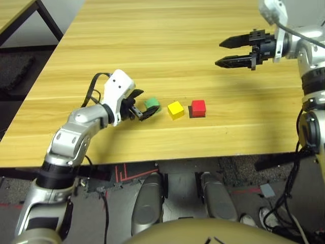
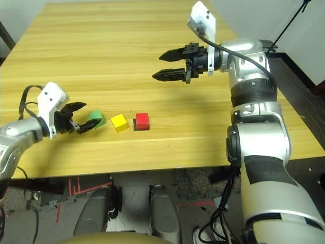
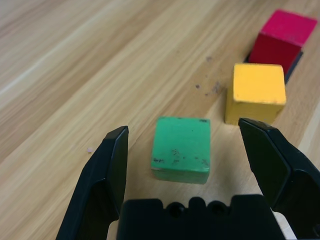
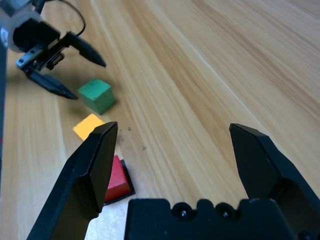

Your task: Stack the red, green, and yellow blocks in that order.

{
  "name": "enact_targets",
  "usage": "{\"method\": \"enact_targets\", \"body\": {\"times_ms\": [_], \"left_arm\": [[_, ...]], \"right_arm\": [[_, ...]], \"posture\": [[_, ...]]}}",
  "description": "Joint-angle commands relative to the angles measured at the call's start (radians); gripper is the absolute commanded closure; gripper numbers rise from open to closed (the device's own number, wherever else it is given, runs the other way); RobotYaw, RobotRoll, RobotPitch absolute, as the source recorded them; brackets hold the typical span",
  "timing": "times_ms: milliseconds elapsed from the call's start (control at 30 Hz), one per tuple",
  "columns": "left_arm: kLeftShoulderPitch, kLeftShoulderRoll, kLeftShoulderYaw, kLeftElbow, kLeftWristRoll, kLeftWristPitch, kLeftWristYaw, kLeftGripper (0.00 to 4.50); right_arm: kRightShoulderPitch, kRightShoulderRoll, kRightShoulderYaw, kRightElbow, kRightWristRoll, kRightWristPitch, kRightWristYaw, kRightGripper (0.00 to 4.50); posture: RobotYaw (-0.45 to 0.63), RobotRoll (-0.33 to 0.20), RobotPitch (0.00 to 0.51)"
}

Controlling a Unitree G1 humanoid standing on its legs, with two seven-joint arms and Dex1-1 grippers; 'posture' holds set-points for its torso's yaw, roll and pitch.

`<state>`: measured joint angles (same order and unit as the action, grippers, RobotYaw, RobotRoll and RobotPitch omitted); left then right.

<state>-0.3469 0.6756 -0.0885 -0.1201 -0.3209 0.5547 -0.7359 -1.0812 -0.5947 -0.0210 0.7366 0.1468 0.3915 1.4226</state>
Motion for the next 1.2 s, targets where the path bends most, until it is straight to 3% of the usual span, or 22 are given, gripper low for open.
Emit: {"method": "enact_targets", "body": {"times_ms": [33, 267, 367, 533, 567, 800, 933, 1200], "left_arm": [[-0.029, -0.015, -0.041, 0.086, 0.047, -0.055, -0.038, 0.00], [-0.076, -0.051, -0.072, 0.221, 0.121, -0.110, -0.052, 0.00], [-0.092, -0.063, -0.063, 0.221, 0.129, -0.067, -0.041, 0.61], [-0.104, -0.029, -0.070, 0.154, 0.123, 0.028, -0.082, 2.32], [-0.118, -0.020, -0.063, 0.122, 0.108, 0.066, -0.093, 2.46], [-0.318, -0.014, -0.060, 0.003, 0.021, 0.233, -0.177, 2.45], [-0.427, -0.072, -0.109, 0.014, -0.024, 0.265, -0.232, 2.45], [-0.528, -0.216, -0.218, 0.269, 0.039, 0.056, -0.334, 2.45]], "right_arm": [[0.065, -0.023, -0.035, -0.126, 0.053, 0.065, -0.052, 0.01], [0.182, -0.040, -0.064, -0.318, 0.126, 0.163, -0.145, 0.01], [0.203, -0.045, -0.066, -0.349, 0.145, 0.177, -0.170, 0.00], [0.208, -0.048, -0.061, -0.352, 0.164, 0.171, -0.195, 0.00], [0.208, -0.048, -0.059, -0.349, 0.166, 0.167, -0.200, 0.00], [0.228, -0.064, -0.048, -0.344, 0.172, 0.163, -0.195, 0.00], [0.288, -0.074, -0.044, -0.371, 0.182, 0.177, -0.178, 0.00], [0.423, -0.072, -0.049, -0.502, 0.244, 0.212, -0.180, 0.00]], "posture": [[0.27, -0.167, 0.058], [0.22, -0.147, 0.060], [0.22, -0.144, 0.061], [0.23, -0.138, 0.065], [0.23, -0.135, 0.065], [0.24, -0.127, 0.065], [0.23, -0.123, 0.068], [0.17, -0.119, 0.072]]}}
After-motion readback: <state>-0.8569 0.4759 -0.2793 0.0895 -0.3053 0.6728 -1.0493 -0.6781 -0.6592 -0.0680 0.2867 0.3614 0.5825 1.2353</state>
